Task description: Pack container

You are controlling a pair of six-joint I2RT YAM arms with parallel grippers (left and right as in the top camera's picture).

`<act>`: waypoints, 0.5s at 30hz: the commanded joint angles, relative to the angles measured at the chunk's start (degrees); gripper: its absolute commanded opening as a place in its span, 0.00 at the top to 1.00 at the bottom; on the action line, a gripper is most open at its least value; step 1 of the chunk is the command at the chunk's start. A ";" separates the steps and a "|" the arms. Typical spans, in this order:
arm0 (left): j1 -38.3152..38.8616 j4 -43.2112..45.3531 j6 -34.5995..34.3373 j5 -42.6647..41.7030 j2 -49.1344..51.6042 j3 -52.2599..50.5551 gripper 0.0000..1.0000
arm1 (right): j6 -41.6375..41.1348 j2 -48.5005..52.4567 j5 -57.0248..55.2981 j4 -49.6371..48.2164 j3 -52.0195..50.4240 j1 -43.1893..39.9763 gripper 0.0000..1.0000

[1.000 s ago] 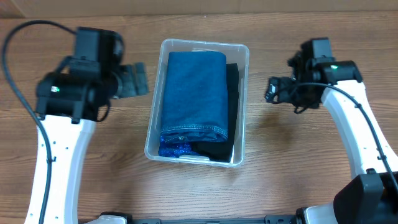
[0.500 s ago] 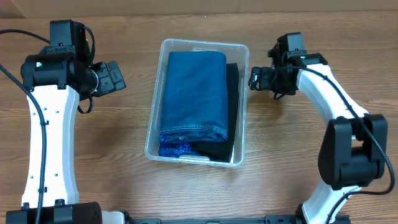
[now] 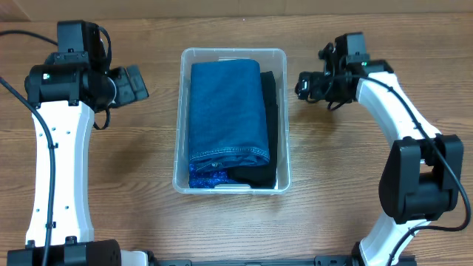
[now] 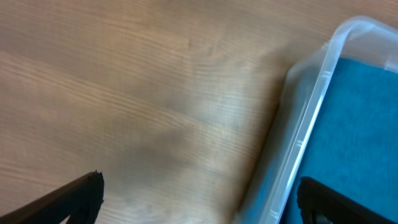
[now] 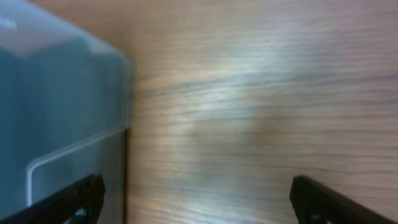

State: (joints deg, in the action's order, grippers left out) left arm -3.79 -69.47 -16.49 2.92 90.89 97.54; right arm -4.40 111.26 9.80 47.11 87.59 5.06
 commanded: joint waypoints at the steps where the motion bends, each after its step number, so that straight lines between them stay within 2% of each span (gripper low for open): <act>1: -0.31 5.11 9.51 0.04 1.25 0.55 0.00 | -0.15 -3.87 -7.15 3.76 11.17 -0.22 0.00; 5: -0.33 5.03 9.90 0.46 2.01 0.55 0.00 | -0.09 -3.89 -7.13 12.39 18.16 -0.44 0.00; 7: -0.33 3.85 10.58 -0.11 1.99 0.55 0.00 | -0.09 -4.83 -3.45 15.61 19.43 -1.11 0.00; 10: -0.33 0.50 13.09 -4.94 1.60 0.46 0.00 | -0.11 -8.98 0.81 18.64 19.21 -2.95 0.00; 13: -0.31 3.19 13.73 -7.10 -3.65 -4.46 0.00 | -0.13 -16.15 -0.66 18.51 16.15 -3.43 0.00; 15: -0.31 8.00 13.07 -8.22 -11.43 -12.68 0.00 | -0.33 -23.37 -3.58 16.63 10.60 -3.43 0.00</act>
State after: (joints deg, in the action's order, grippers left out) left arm -3.79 -65.19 -4.25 -2.13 89.23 92.75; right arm -4.49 97.10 8.29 64.93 102.67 1.56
